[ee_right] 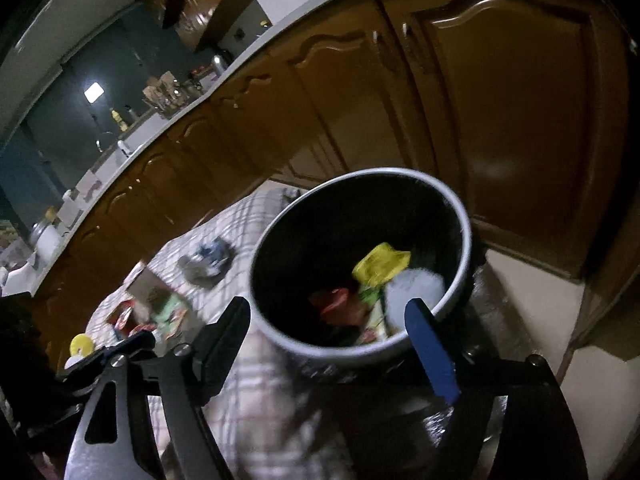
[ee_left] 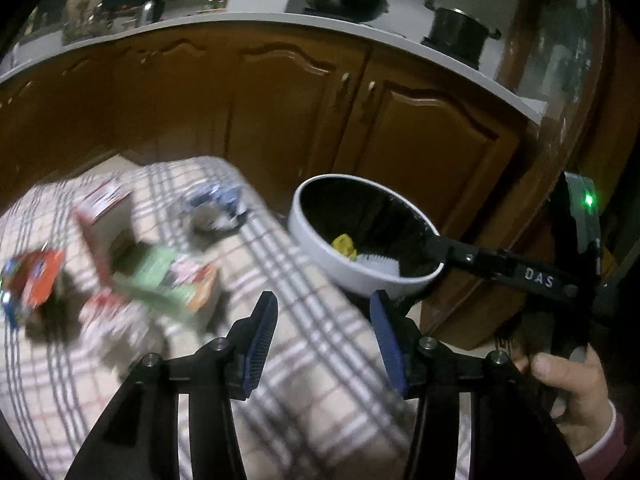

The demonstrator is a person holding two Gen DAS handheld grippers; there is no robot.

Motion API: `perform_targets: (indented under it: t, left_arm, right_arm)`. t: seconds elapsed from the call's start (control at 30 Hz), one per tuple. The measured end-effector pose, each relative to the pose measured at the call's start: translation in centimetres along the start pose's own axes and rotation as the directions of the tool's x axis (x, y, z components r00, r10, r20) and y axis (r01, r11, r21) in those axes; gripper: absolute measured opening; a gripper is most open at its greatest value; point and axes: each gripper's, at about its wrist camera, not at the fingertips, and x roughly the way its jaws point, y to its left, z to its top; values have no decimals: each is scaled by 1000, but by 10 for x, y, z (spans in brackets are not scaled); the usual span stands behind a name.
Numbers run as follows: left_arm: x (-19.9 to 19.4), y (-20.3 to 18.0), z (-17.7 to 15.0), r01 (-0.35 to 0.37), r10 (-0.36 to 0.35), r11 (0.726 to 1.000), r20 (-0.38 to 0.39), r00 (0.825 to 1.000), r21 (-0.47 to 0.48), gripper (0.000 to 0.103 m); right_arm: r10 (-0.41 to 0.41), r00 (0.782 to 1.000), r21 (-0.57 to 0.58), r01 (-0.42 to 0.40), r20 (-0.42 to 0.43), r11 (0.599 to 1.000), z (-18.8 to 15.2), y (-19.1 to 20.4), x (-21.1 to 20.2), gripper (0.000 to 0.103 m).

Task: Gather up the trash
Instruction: 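Move both grippers back toward the remaining trash on the table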

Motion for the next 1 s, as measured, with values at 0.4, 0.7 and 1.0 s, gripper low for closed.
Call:
perform_targets:
  t: [0.4,0.7,1.0]
  left_arm:
    - [-78,53,-43,-85,91,987,35,995,-134,49]
    - [-109,94,-58,-150,162,962,38,986,-229,49]
    - [-111,119,-54,-211,229,943,43,972,-257,49]
  right_arm:
    - [72,996,-34,-73,-50,997,-47,51,6,82]
    - [105,989,-109,-116,-100,987,-67,93,23,82]
    - [122,985,-172,-141,-120,975,-70,128,36,82]
